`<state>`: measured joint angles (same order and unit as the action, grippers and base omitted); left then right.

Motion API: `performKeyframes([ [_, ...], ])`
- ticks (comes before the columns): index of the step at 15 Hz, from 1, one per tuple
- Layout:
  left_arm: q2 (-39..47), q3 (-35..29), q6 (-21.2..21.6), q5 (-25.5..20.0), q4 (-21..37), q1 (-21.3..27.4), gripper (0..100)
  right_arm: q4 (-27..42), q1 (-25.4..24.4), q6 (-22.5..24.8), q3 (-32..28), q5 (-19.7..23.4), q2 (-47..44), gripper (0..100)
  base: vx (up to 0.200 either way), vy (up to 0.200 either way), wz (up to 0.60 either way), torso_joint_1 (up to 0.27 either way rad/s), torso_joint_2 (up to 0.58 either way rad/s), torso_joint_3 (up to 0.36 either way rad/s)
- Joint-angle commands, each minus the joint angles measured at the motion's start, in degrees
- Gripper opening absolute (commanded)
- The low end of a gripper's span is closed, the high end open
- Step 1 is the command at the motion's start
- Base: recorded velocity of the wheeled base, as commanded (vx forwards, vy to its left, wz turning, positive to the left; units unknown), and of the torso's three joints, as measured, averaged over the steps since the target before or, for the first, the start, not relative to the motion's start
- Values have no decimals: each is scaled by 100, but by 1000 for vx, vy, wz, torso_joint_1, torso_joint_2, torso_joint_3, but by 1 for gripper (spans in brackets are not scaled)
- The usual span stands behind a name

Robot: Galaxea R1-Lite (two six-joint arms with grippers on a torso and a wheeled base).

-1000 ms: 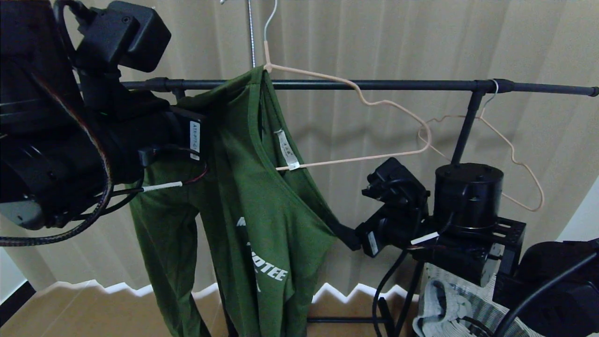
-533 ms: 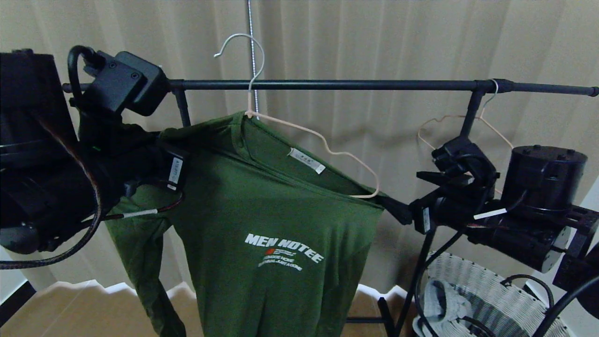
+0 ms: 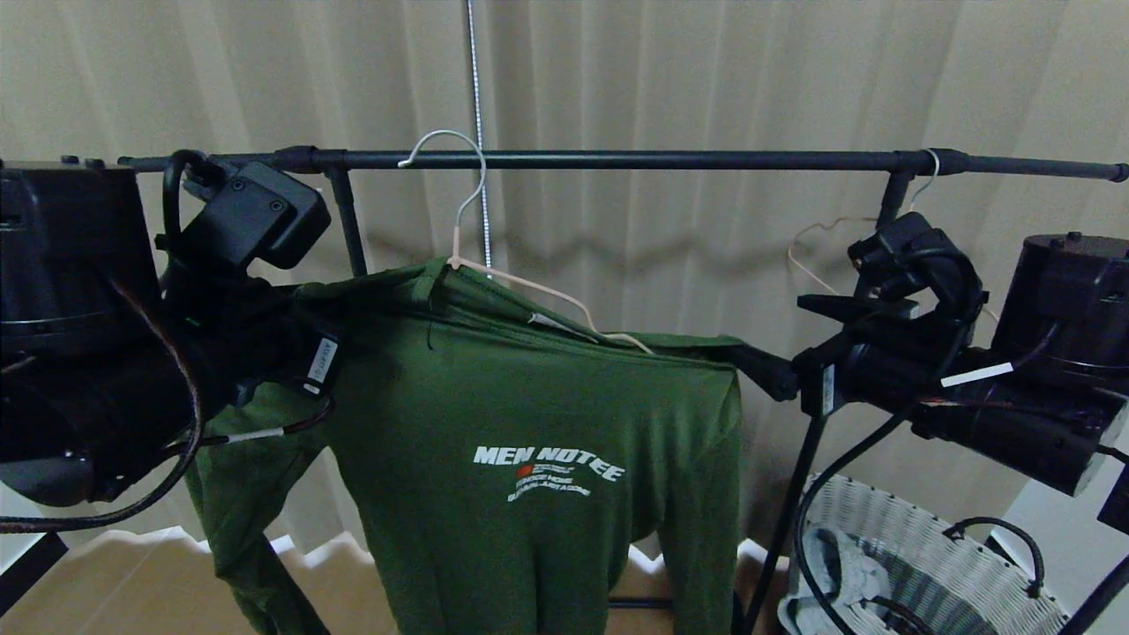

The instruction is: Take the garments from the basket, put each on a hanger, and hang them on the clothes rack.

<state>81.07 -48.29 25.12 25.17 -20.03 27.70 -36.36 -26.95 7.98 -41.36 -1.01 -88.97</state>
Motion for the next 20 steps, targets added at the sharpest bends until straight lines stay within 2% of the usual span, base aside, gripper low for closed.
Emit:
performKeyframes([
  [1,76,-23,-52,-4,-10,-1,0,358,-416,-7,-144,180,275,100,0,0,0,0,0,0],
  [7,296,-40,-544,128,-396,8,0,1325,-1154,19,-803,242,398,100,0,0,0,0,0,0],
  [9,304,-40,-684,128,-423,25,0,1835,-1260,274,-1014,233,389,100,0,0,0,0,0,0],
  [11,278,-14,-799,119,-423,69,0,1879,-1260,599,-1190,224,283,100,0,0,0,0,0,0],
  [15,260,3,-957,93,-423,166,0,1835,-1260,704,-1858,66,-270,100,0,0,0,0,0,0],
  [17,243,12,-1045,75,-423,271,0,1773,-1251,942,-2306,-373,-692,100,0,0,0,0,0,0],
  [20,190,144,-1027,58,-423,386,0,1782,-1260,1038,-2561,-461,-956,100,0,0,0,0,0,0],
])
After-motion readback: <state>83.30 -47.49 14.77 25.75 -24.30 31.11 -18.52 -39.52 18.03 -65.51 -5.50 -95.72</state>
